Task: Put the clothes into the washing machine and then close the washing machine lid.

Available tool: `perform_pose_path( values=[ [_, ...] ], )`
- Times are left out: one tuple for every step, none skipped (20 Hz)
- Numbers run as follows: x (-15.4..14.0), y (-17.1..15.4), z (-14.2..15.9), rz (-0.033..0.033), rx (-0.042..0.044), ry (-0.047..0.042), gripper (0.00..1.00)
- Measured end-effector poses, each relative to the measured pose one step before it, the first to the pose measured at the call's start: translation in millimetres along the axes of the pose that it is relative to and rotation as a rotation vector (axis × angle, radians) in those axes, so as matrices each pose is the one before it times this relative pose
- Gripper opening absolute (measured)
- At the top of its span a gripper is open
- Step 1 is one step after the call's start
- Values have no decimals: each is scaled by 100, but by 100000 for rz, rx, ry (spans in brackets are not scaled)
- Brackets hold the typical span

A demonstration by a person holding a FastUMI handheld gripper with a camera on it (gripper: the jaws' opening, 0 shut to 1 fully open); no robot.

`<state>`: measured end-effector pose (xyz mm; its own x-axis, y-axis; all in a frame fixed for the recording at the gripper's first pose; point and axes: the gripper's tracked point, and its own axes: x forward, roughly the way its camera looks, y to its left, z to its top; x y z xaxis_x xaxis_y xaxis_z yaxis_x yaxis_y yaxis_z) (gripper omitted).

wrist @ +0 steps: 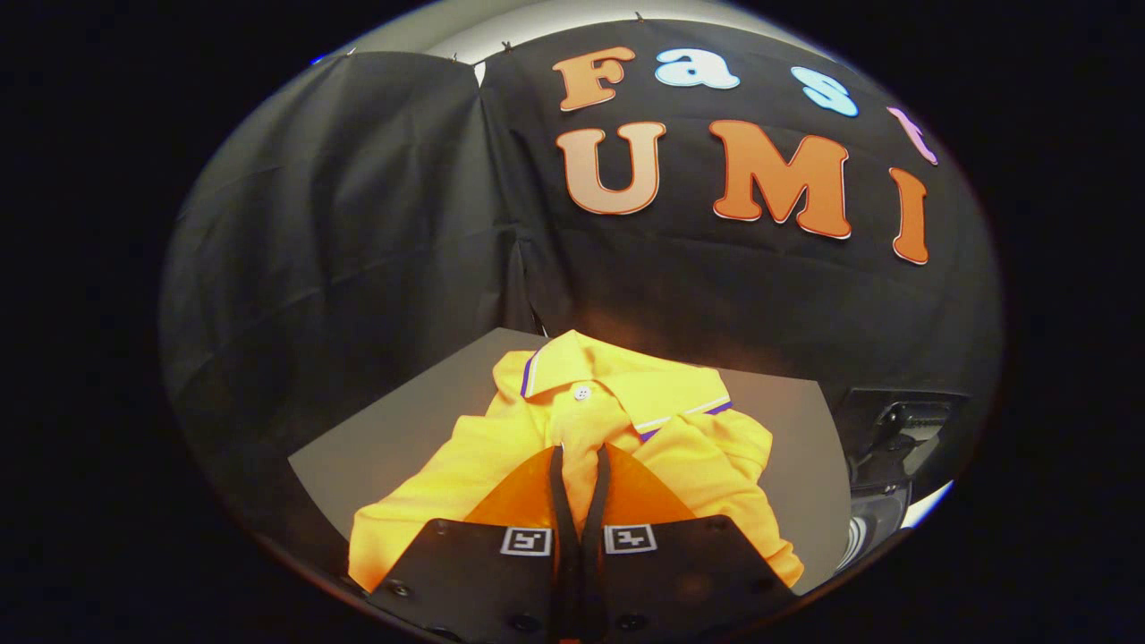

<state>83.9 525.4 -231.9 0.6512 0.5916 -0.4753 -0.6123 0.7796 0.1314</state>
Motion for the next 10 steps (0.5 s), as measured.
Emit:
perform_pose_path(
  values=[
    [-575,26,1031,1131,2711,-5125,8],
    [-499,107,1218,707,1704,-5458,8],
    [-377,33,1033,531,124,-3856,8],
    [-428,9,536,214,-436,-2816,8],
    [-526,-169,840,58,-88,-2095,8],
    [-432,58,621,655,482,-1865,8],
    [-470,-176,659,122,1122,-1862,8],
    [-498,-20,789,554,1524,-1772,8],
    [-60,-406,846,-56,1420,-1742,8],
    [-510,-149,835,-140,1027,-2037,8]
  ],
)
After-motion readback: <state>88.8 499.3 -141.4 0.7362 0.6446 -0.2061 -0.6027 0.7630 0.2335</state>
